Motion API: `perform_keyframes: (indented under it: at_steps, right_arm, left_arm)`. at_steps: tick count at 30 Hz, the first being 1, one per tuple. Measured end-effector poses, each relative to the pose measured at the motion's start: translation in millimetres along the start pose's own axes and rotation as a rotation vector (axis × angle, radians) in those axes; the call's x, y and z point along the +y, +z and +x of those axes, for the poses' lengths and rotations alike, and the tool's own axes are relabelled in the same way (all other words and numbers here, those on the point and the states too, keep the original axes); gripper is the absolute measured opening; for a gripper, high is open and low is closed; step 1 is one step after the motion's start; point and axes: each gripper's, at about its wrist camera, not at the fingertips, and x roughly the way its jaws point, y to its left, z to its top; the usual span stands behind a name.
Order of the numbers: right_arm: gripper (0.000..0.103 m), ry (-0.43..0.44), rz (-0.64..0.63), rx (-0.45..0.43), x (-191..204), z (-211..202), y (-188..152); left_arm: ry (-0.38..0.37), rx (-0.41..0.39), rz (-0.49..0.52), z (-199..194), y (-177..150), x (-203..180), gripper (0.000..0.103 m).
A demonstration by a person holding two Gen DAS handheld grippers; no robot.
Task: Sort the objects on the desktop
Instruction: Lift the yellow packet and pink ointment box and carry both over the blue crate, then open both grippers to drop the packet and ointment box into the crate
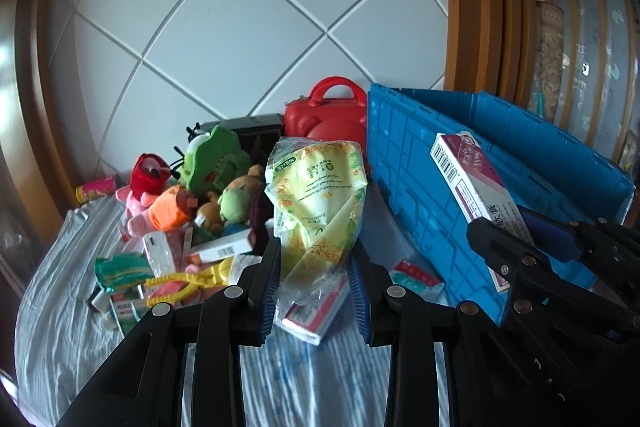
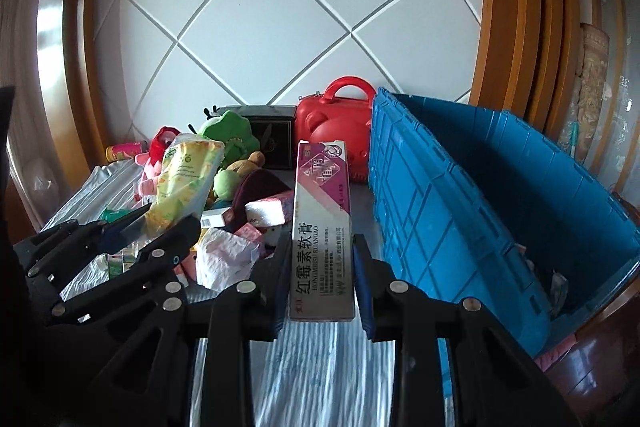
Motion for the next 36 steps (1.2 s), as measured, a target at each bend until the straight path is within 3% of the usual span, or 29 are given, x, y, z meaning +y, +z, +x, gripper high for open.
perform_keyframes:
  at_steps: [6, 11, 16, 20, 28, 36]
  right_arm:
    - [0.028, -0.011, -0.020, -0.065, -91.0, -5.0, 21.4]
    - [0.028, -0.037, -0.004, -0.084, -187.1, -8.7, 33.5]
    - [0.028, -0.069, 0.042, -0.073, -270.6, -2.9, 28.9]
    - [0.028, -0.104, 0.082, -0.032, -324.9, 6.1, 17.8]
    - [0.028, -0.122, 0.110, 0.040, -377.8, 21.3, -3.7]
    - [0.028, -0.129, 0.114, 0.067, -400.3, 35.9, -9.8]
  left_arm:
    - [0.023, -0.060, -0.037, 4.4, 36.1, -72.6, 0.031]
    - [0.014, -0.079, -0.028, 4.3, 65.0, -158.9, 0.031]
    - [-0.023, -0.041, 0.040, 15.6, 72.5, -247.4, 0.031]
    - [-0.050, 0.014, 0.069, 32.1, 71.3, -292.1, 0.031]
    - [-0.065, 0.116, 0.083, 68.2, 62.6, -343.6, 0.031]
    - [-0.058, 0.129, 0.086, 77.5, 62.1, -361.4, 0.032]
